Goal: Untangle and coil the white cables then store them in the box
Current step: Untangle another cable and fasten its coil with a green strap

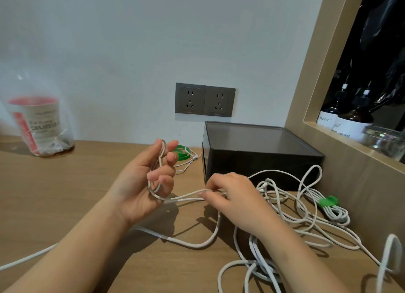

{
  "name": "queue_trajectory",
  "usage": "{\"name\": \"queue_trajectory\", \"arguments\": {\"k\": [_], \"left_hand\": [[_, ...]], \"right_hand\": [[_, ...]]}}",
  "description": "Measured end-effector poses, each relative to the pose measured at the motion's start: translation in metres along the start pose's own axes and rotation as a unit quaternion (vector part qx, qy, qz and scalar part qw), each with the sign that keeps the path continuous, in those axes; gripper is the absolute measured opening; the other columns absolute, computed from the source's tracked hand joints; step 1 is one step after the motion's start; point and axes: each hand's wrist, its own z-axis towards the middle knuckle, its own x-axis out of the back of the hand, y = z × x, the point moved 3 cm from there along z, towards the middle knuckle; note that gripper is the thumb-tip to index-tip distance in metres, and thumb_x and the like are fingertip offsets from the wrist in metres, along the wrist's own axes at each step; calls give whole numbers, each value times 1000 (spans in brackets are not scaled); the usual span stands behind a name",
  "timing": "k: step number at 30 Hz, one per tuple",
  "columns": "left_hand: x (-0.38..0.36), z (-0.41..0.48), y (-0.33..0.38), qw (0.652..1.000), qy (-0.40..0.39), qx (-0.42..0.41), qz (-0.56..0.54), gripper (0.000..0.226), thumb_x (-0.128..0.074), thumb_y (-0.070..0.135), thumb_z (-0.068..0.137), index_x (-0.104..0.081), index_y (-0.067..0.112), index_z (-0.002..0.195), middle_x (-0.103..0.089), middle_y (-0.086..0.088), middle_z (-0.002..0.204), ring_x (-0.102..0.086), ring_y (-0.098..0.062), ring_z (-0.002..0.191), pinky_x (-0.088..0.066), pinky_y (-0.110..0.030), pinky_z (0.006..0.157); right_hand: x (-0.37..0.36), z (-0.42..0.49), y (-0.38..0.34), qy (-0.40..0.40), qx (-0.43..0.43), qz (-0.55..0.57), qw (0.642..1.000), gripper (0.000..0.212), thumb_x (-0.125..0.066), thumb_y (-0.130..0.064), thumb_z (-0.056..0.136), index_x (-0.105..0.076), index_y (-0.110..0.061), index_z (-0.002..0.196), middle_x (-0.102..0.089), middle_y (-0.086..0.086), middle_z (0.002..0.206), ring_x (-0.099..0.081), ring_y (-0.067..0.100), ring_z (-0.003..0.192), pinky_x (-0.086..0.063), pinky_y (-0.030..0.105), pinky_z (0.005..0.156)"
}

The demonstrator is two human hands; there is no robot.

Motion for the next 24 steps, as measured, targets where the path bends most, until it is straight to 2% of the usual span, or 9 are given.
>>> {"name": "queue_trajectory", "arguments": {"k": [2,7,9,11,13,15,19,22,24], "left_hand": [[0,-4,0,998,-50,35,4,39,-86,9,62,-71,3,96,-58,-9,64,-48,-10,31,-50,-26,36],[-8,-7,-2,987,16,29,157,58,-96,19,38,-74,8,91,-60,-9,66,-39,-6,29,-33,-13,24],[-6,-9,0,963,67,13,262,50,-91,27,53,-70,10,96,-63,-9,73,-37,-7,32,-29,-10,26],[-5,-9,-1,922,106,-6,371,35,-75,31,75,-63,12,102,-64,-7,79,-36,-8,36,-25,-9,29],[-5,-9,-3,886,118,-9,448,33,-71,27,74,-60,12,102,-65,-4,81,-36,-10,37,-22,-9,32],[-4,-8,-6,855,110,5,507,36,-74,25,71,-60,13,101,-66,-1,81,-34,-10,38,-21,-11,34],[-5,-9,-9,818,91,28,567,30,-69,27,74,-62,15,101,-67,-5,85,-37,-6,39,-27,-14,36],[-6,-8,-16,783,71,46,617,17,-67,16,86,-61,14,102,-69,-6,83,-39,-3,41,-31,-14,39],[-6,-6,-21,741,43,50,668,16,-63,17,88,-60,15,103,-71,-3,79,-43,0,42,-32,-12,42]], "right_hand": [[4,-1,7,51,-42,19,998,32,-55,-58,81,-56,-26,82,-57,-9,80,-50,10,87,-47,30,75],[17,-3,17,61,-119,-25,991,65,-37,-83,58,-57,-24,76,-59,-4,72,-56,13,76,-54,37,70],[23,-5,23,56,-121,10,991,53,-49,-72,70,-60,-20,72,-58,-4,68,-54,10,71,-50,31,65],[27,-7,29,57,-109,108,986,33,-63,-46,81,-61,-16,67,-55,-5,60,-52,8,63,-46,28,61],[29,-7,32,59,-80,227,969,27,-61,-29,83,-58,-17,59,-52,-2,58,-51,10,62,-48,35,64],[30,-7,30,49,-56,295,953,25,-51,-28,77,-55,-22,53,-51,-2,60,-50,8,64,-45,33,67],[30,-5,28,88,-44,252,963,27,-53,-26,92,-62,-25,66,-59,-4,72,-55,6,76,-45,29,76],[27,-4,19,139,-9,198,970,17,-53,-27,92,-60,-35,78,-60,-12,80,-54,-2,82,-44,11,69],[22,-3,15,159,13,171,972,19,-54,-26,91,-55,-40,79,-59,-18,79,-53,-5,86,-43,7,68]]}}
